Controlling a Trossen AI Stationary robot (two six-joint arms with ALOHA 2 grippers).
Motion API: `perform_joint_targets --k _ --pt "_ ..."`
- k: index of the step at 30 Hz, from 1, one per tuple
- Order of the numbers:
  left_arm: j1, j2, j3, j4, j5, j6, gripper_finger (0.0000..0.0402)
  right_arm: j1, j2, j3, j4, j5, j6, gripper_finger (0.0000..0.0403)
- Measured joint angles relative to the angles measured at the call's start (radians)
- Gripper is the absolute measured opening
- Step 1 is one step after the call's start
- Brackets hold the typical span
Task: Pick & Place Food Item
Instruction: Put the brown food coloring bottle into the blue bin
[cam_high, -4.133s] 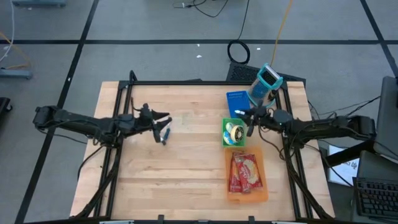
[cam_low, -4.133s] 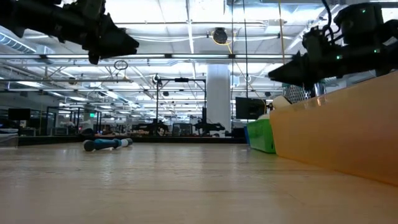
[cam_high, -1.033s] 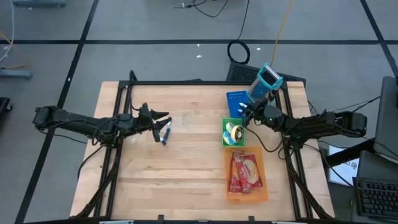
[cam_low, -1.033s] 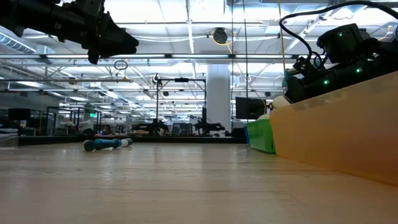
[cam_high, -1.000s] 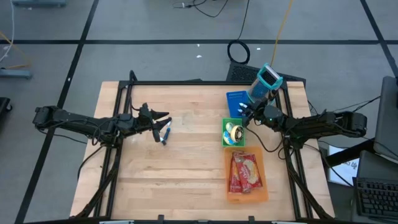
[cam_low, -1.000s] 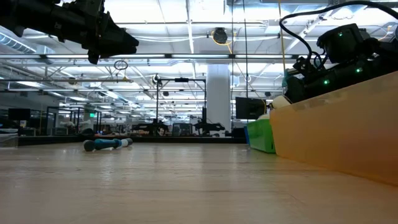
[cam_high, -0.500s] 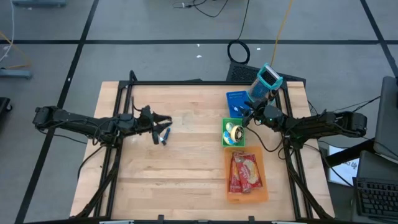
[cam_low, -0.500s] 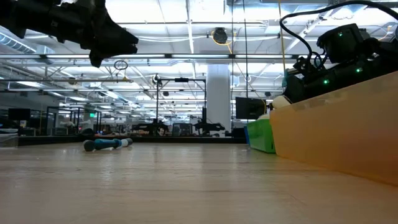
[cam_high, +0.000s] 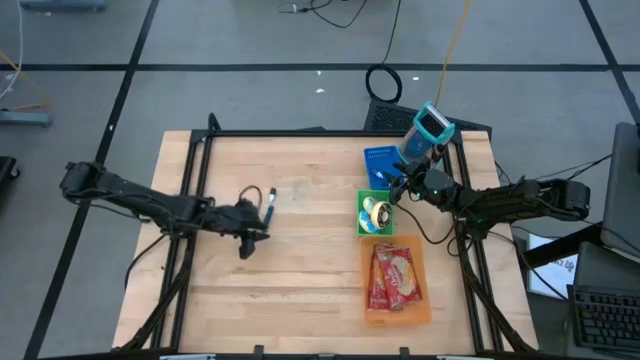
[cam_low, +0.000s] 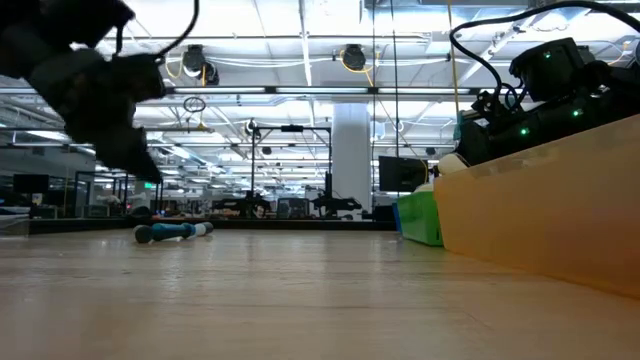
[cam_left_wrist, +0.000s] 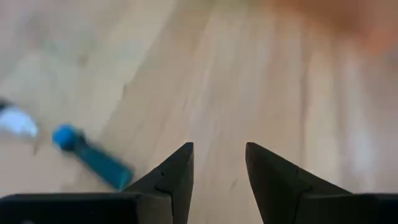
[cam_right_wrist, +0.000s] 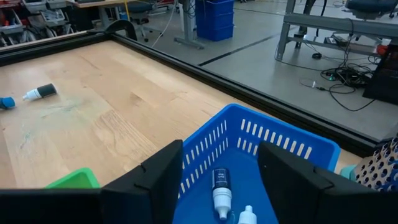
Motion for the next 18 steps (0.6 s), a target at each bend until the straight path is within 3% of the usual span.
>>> perform_joint_targets --k 9,18 --pt "-0.007 0.171 0.000 -0.066 -0.071 0.217 0.0145 0.000 0.000 0.000 0.000 0.000 0.000 0.0195" --pt "-0.008 0.263 0.000 -0.062 -0.088 0.405 0.0145 0.000 0.000 0.000 0.000 0.000 0.000 0.0194"
